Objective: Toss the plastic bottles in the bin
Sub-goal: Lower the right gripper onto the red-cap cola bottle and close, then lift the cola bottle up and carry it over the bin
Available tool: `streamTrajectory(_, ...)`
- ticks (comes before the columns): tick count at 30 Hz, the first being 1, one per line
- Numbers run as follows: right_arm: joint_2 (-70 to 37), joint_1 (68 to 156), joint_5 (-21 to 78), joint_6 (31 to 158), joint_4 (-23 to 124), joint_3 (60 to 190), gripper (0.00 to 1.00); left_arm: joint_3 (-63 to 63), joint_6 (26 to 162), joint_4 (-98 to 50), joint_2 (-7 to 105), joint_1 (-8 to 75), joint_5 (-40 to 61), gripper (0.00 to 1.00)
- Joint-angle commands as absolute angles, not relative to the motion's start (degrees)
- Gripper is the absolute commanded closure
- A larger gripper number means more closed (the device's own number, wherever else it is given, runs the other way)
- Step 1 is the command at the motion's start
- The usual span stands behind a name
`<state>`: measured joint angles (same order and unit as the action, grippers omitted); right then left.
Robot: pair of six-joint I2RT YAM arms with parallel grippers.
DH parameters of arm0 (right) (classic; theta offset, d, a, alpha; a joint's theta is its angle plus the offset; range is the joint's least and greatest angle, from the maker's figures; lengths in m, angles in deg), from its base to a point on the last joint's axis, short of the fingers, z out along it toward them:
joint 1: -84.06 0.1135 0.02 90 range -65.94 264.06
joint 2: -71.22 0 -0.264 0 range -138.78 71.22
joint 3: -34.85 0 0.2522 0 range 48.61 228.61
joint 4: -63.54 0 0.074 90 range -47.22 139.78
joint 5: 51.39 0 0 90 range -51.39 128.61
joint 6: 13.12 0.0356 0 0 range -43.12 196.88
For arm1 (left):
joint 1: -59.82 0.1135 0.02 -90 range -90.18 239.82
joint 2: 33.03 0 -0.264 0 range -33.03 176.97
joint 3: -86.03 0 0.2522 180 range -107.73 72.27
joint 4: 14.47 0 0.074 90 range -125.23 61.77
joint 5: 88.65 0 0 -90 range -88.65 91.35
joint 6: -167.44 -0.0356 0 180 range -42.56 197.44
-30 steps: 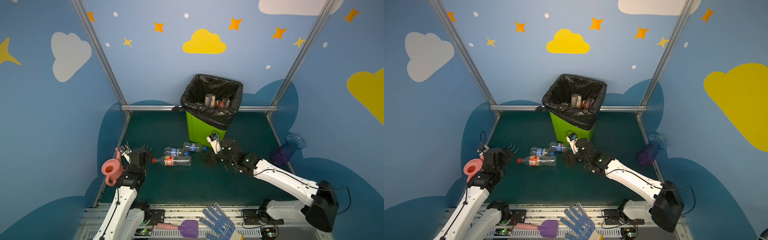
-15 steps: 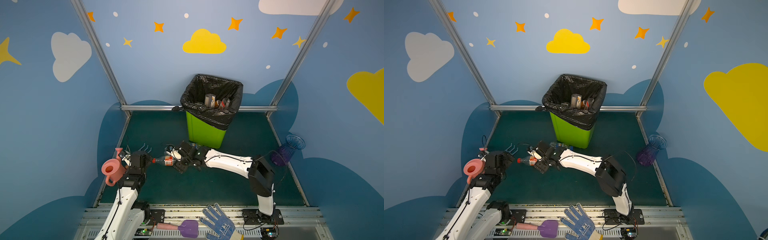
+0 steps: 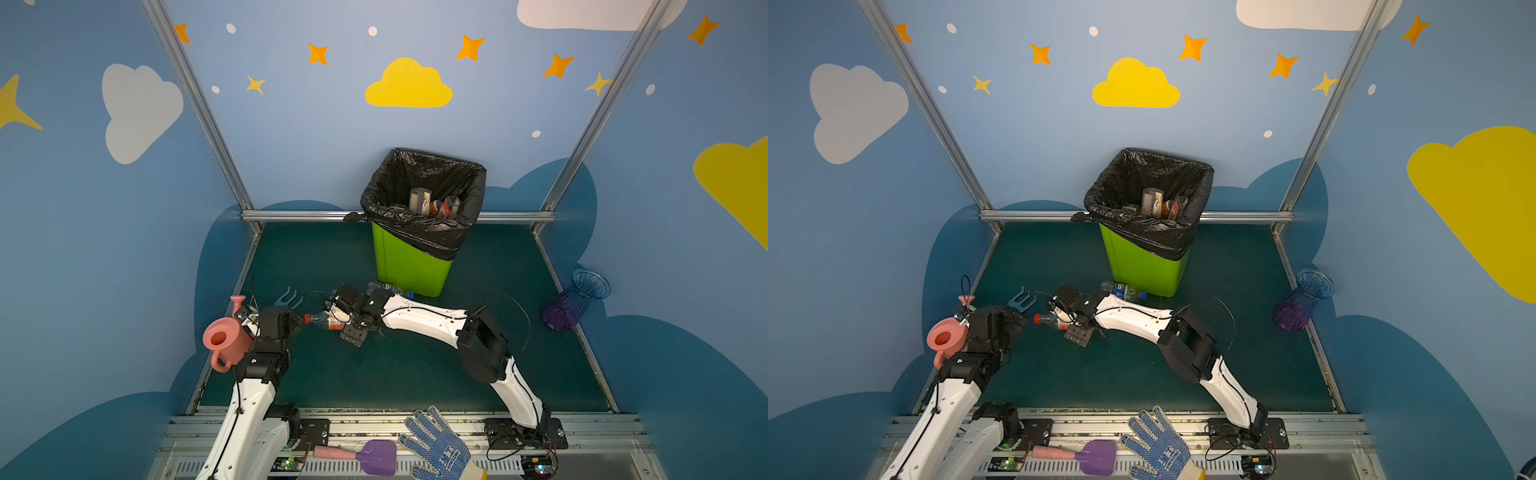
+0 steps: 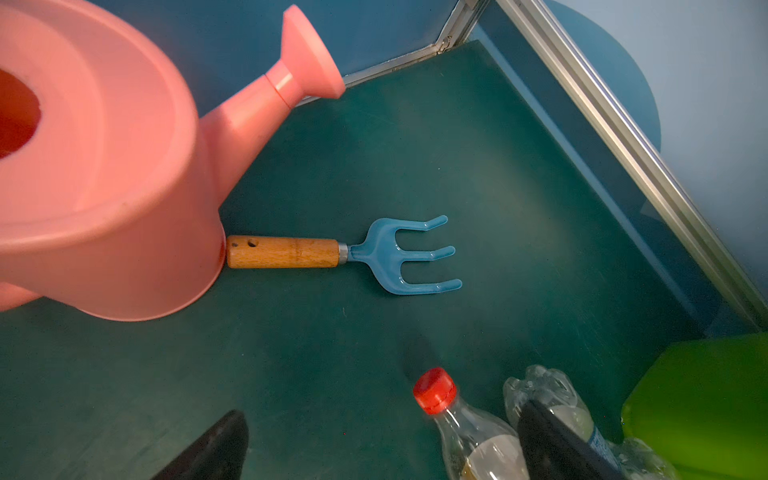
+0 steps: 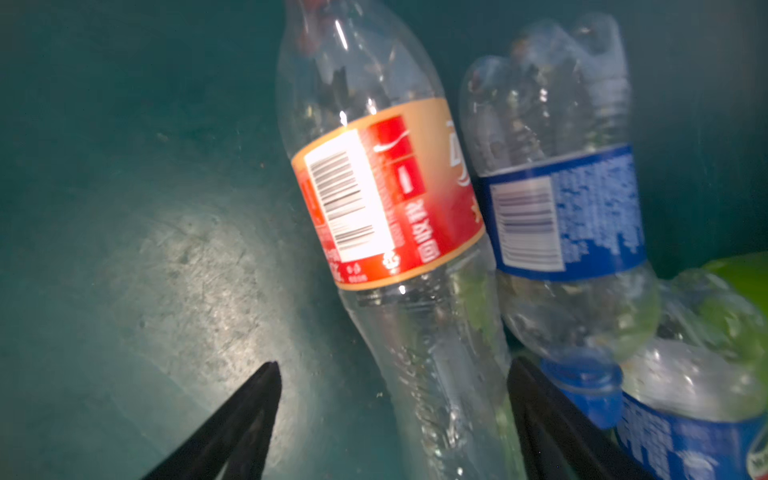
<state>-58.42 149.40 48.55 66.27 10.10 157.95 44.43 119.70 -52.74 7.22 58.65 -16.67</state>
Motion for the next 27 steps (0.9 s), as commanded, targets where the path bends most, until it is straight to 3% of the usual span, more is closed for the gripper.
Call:
streamTrajectory(1, -60.73, 150.03, 49.1, 65.37, 5.22, 159.66, 0.17, 44.93, 119.2, -54.31, 5.93, 58.96, -16.6, 0.0)
streamTrajectory(7, -63.25, 150.42, 49.18, 66.11, 3.29, 161.94, 0.21, 44.91, 118.88, -55.38, 4.67, 59.43, -16.94, 0.0)
streamTrajectory(18, -60.58, 150.37, 48.1, 70.25, 3.95, 161.08, 0.59, 45.37, 118.36, -56.53, 2.88, 59.66, -17.66, 0.0)
streamTrajectory(27, -47.53, 148.45, 47.36, 73.65, 9.21, 154.9, 0.65, 45.32, 118.43, -57.1, 1.65, 59.77, -18.58, 0.0)
